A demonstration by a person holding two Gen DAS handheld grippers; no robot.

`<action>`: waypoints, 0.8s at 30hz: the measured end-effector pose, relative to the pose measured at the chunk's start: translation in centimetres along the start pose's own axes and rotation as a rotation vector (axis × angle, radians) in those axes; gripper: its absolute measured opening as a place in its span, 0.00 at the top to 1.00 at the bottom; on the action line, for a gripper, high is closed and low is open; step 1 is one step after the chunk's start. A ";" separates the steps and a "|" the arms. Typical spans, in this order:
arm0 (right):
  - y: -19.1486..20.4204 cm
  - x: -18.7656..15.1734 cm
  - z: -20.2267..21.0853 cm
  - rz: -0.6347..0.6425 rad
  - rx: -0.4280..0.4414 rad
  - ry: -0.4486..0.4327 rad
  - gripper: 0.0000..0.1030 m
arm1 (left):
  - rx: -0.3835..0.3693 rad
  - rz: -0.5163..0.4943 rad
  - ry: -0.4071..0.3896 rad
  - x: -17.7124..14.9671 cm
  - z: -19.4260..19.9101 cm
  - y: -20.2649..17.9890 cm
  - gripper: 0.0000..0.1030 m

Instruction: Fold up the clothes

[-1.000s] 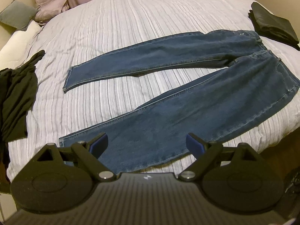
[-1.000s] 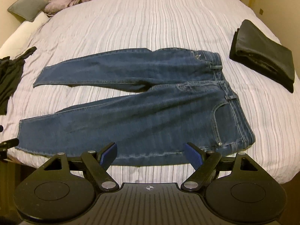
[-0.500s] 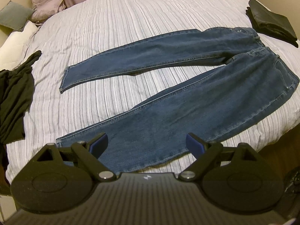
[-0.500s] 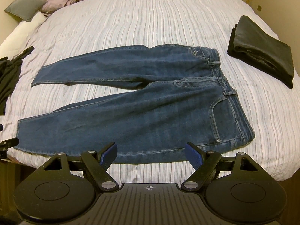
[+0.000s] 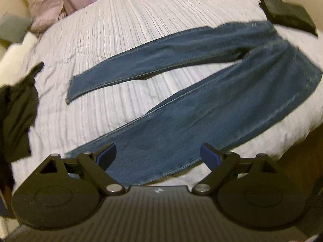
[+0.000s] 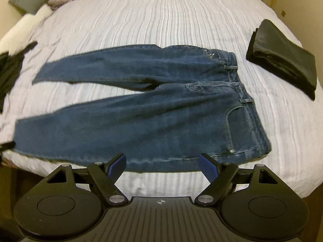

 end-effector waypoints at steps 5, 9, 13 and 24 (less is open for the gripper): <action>-1.0 -1.6 -0.4 0.175 -0.046 -0.065 0.21 | 0.137 -0.225 0.007 -5.0 -1.8 0.4 0.15; -0.9 -2.9 -2.1 0.321 -0.087 -0.073 0.21 | 0.195 -0.350 0.063 -9.4 -4.0 1.3 0.17; -0.4 -3.8 -4.6 0.437 -0.101 -0.058 0.21 | 0.197 -0.416 0.083 -11.9 -6.2 2.0 0.17; 0.4 -6.1 -12.2 0.701 -0.156 0.008 0.21 | 0.206 -0.659 0.034 -14.2 -15.6 2.6 0.45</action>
Point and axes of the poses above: each gripper's, at about its wrist camera, not at the fingertips, and z roughly against the way its jaws point, y to its left, x to its top, the point moved 6 cm from there along -z, roughly the way its jaws point, and after that the axes turned 2 degrees about x, right-handed, at the moved point
